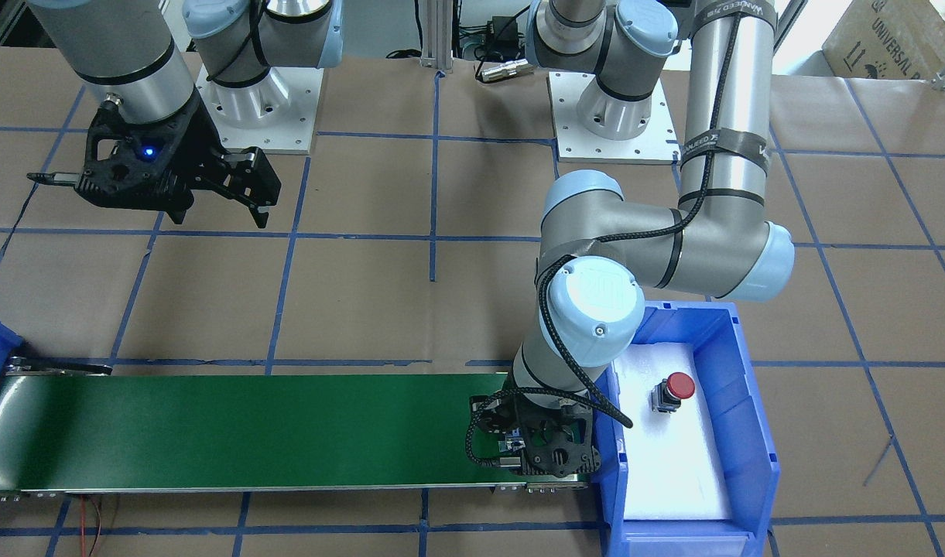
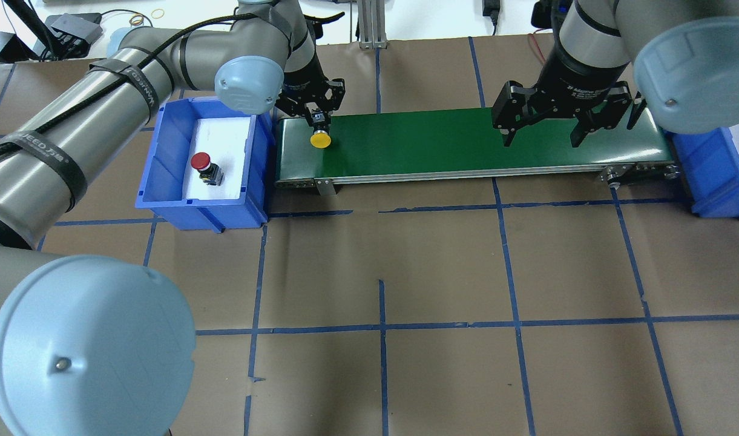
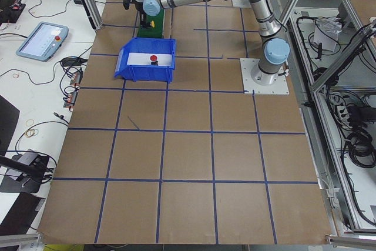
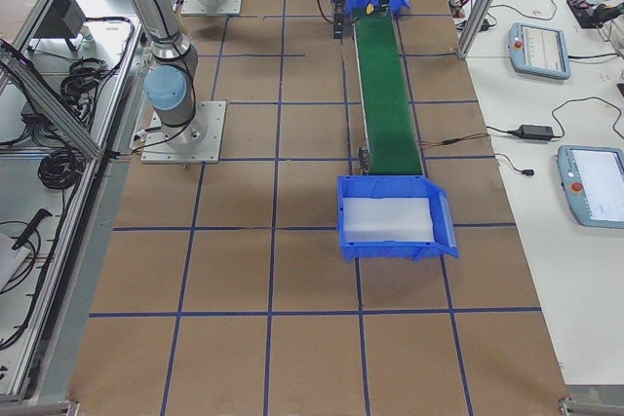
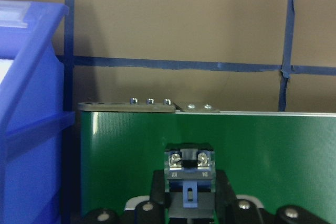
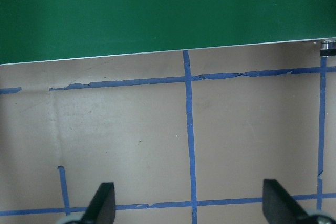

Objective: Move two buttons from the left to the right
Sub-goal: 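Carry the yellow button onto the conveyor belt and release it, then move the left gripper back over the red-capped button in the bin, then grasp the red-capped button with the left gripper and lift it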

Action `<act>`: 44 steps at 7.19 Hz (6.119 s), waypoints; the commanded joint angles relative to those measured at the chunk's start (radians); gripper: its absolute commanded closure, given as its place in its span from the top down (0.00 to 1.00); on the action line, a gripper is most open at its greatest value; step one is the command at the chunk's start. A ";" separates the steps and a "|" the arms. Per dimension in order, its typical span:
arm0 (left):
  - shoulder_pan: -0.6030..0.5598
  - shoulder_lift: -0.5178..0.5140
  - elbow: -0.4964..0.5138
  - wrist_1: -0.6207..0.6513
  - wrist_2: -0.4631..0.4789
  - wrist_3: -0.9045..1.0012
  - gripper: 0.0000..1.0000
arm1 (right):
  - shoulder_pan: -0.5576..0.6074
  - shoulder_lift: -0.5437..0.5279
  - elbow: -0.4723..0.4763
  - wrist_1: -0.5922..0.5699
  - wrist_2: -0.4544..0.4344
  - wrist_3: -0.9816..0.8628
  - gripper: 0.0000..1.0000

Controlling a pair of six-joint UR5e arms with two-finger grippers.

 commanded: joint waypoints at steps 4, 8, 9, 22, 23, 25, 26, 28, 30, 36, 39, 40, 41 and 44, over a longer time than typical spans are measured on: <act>-0.007 0.008 -0.012 0.000 0.001 0.010 1.00 | 0.000 0.000 0.000 -0.005 0.013 -0.004 1.00; 0.176 0.106 0.031 -0.004 0.015 0.232 1.00 | 0.000 0.000 0.002 -0.006 0.014 -0.004 1.00; 0.225 0.108 0.016 -0.003 0.013 0.255 1.00 | 0.000 0.000 0.002 -0.008 0.014 -0.004 1.00; 0.339 0.207 -0.356 0.132 0.039 0.428 1.00 | 0.000 0.000 0.003 -0.011 0.013 -0.010 1.00; 0.339 0.207 -0.362 0.132 0.039 0.430 1.00 | 0.000 0.000 0.003 -0.009 0.013 -0.010 1.00; 0.341 0.207 -0.362 0.132 0.039 0.444 1.00 | 0.000 0.000 0.002 -0.011 0.011 -0.011 1.00; 0.353 0.207 -0.362 0.132 0.039 0.458 1.00 | 0.000 0.000 0.003 -0.011 0.010 -0.011 1.00; 0.355 0.207 -0.362 0.131 0.038 0.447 1.00 | 0.000 0.000 0.003 -0.011 0.008 -0.011 1.00; 0.353 0.204 -0.362 0.131 0.030 0.401 1.00 | 0.000 0.000 0.003 -0.011 0.008 -0.010 1.00; 0.353 0.203 -0.386 0.132 0.027 0.401 0.33 | 0.000 0.000 0.003 -0.011 0.008 -0.011 1.00; 0.352 0.201 -0.347 0.137 0.029 0.401 0.01 | 0.000 0.000 0.003 -0.011 0.010 -0.011 1.00; 0.350 0.210 -0.324 0.123 0.033 0.402 0.01 | 0.001 0.000 0.003 -0.011 0.010 -0.011 1.00; 0.344 0.235 -0.295 0.081 0.038 0.401 0.01 | 0.000 0.000 0.003 -0.012 0.010 -0.011 1.00; 0.297 0.341 -0.097 -0.256 0.074 0.377 0.01 | 0.000 0.000 0.003 -0.012 0.010 -0.011 1.00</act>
